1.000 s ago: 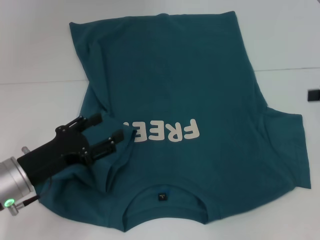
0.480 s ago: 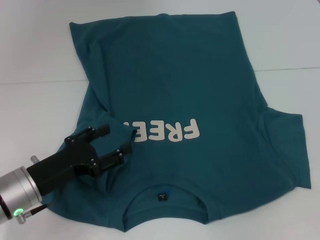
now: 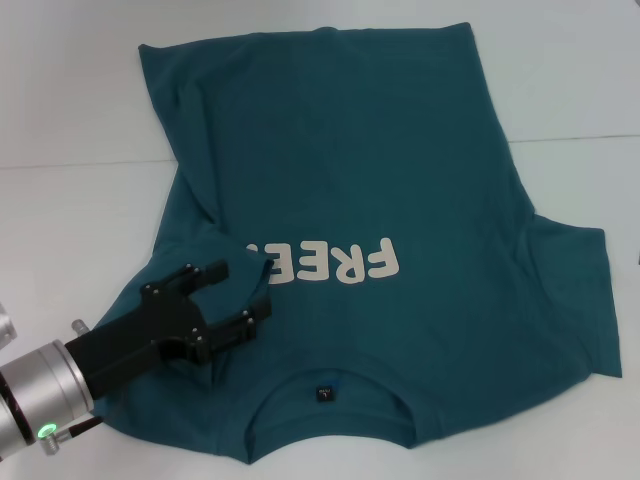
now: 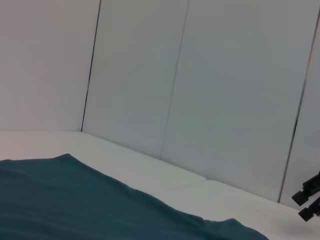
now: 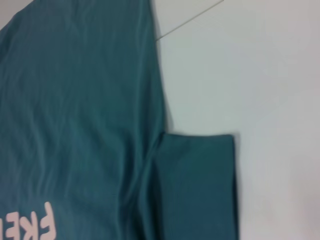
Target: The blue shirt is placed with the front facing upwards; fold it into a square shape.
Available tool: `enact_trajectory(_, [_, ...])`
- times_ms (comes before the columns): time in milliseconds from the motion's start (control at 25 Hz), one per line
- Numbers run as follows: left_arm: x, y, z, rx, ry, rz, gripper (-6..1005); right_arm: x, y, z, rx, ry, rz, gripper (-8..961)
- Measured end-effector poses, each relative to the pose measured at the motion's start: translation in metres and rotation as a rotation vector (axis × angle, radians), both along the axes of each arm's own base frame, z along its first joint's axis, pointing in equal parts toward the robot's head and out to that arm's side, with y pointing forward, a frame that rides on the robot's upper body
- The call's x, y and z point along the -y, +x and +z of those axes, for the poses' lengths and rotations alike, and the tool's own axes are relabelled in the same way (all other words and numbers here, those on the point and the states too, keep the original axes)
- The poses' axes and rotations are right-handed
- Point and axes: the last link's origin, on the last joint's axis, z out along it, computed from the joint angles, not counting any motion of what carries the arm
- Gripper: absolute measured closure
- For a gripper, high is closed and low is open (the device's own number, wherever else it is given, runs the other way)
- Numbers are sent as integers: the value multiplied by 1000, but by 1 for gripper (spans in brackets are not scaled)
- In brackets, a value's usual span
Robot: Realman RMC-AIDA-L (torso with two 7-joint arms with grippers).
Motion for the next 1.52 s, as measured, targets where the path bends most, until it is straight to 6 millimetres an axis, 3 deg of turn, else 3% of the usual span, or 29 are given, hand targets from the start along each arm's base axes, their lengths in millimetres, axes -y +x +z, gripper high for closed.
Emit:
enact_trajectory(880, [6, 2, -11, -35, -48, -30, 192, -22, -2, -41, 14, -8, -8, 39])
enact_trajectory(1520, [8, 3, -15, -33, -66, -35, 194, -29, -3, -51, 23, 0, -22, 40])
